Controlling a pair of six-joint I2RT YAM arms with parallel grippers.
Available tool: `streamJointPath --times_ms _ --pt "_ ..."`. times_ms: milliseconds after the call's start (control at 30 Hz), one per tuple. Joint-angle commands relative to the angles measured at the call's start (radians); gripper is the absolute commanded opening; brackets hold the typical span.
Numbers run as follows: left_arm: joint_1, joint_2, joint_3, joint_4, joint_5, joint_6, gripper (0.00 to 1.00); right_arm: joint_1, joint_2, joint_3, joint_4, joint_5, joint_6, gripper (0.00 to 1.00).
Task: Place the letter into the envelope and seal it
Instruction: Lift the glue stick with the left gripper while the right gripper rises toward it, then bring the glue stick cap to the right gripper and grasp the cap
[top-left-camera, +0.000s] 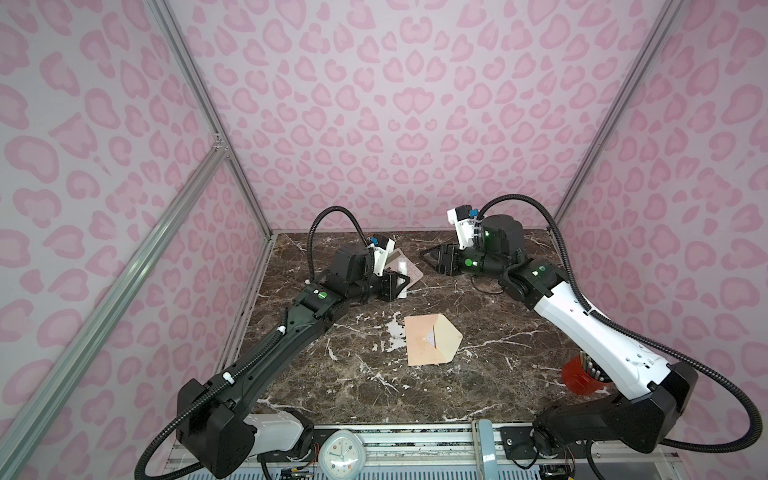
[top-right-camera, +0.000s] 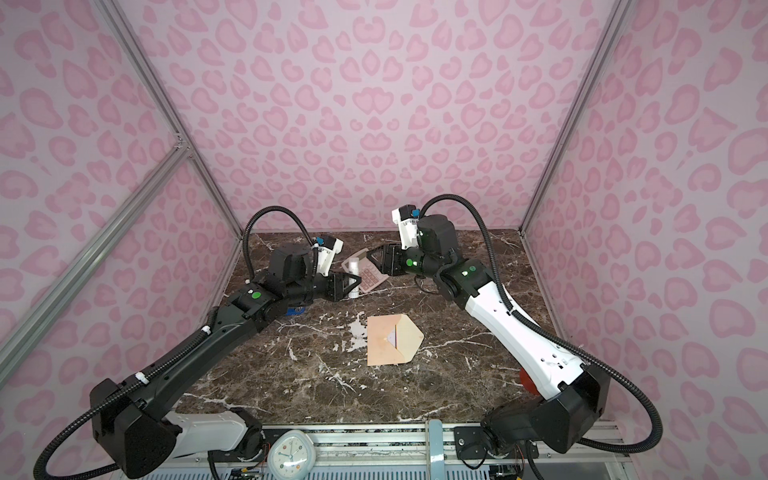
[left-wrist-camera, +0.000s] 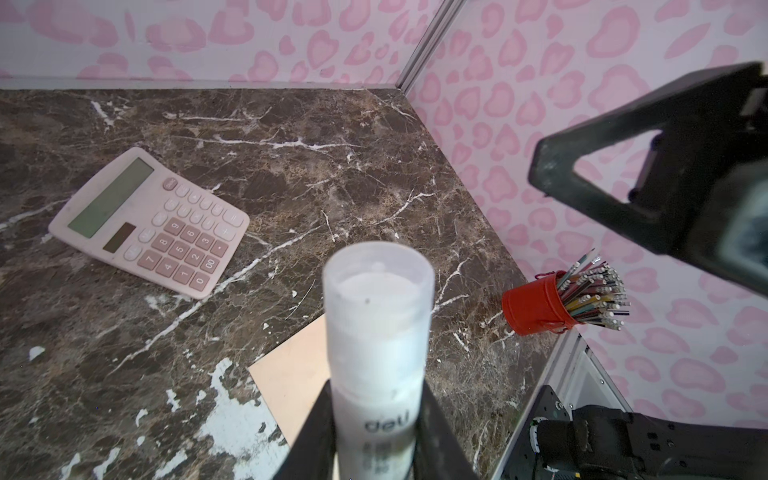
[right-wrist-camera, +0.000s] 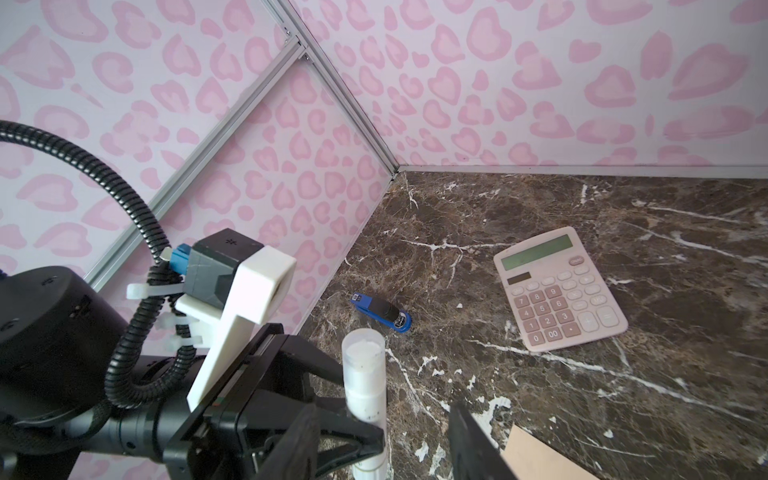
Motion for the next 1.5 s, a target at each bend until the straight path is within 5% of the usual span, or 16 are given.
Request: streamJointPath --times_ms 0,667,1467 --pt "-0.005 -0.009 -0.015 0.117 0.024 0.036 0.22 0.001 0.027 0.053 -0.049 -0.028 0.001 0.53" --pt "-0.032 0.025 -0.023 0.167 0.054 0.091 0.21 0.041 0.133 0.157 -0.148 -0.025 -0.011 0.53" --pt "-0.042 0.025 -0.031 0.175 0.055 0.104 0.17 0.047 0.157 0.164 -0.146 0.006 -0.033 0.3"
